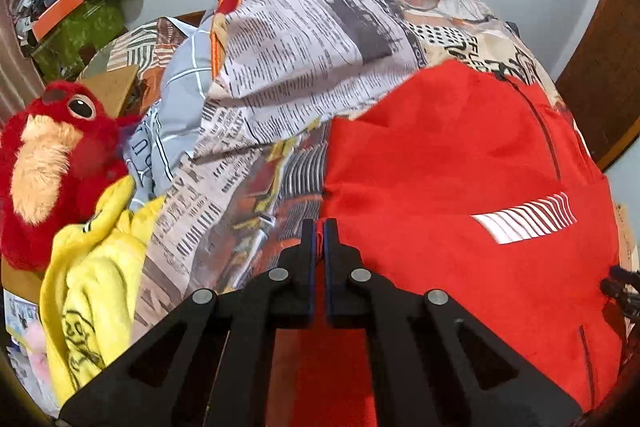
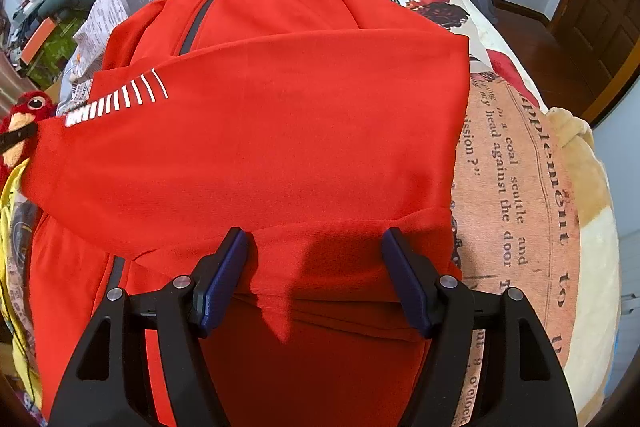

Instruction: Fold large clothes

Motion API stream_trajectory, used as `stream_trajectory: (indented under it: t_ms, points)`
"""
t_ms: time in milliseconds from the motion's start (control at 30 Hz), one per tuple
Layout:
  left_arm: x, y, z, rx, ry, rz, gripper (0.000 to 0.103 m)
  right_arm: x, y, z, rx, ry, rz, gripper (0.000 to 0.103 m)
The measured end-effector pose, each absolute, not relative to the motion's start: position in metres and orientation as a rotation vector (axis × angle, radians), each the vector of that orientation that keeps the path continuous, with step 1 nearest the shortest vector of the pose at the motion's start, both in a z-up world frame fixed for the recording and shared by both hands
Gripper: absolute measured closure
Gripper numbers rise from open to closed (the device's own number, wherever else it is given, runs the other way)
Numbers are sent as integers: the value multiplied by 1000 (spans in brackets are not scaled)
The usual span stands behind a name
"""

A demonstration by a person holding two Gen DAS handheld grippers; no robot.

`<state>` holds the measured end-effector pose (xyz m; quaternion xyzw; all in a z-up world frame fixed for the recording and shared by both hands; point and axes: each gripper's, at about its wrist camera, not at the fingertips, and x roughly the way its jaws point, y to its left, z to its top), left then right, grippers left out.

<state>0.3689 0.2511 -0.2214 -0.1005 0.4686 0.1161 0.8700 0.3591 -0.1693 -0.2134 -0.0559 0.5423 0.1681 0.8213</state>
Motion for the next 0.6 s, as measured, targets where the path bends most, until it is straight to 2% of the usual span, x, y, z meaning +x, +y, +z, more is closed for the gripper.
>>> stream_trajectory:
  t_ms: [133,400,567,600]
  points:
    - [370,259,-222,-254,970,235,101,359,-169,-214,-117,1154,358,36]
    - [376,257,-268,-170,1118,305,101,357,-168,-210,-139,1149,345,36]
    - [368,250,-250,-159,1098,269,95,357,-167,-192,-187,1113,354,36]
    - [368,246,-241,-142,1081,261,91,357,-167,-188,-190,1101,356,36]
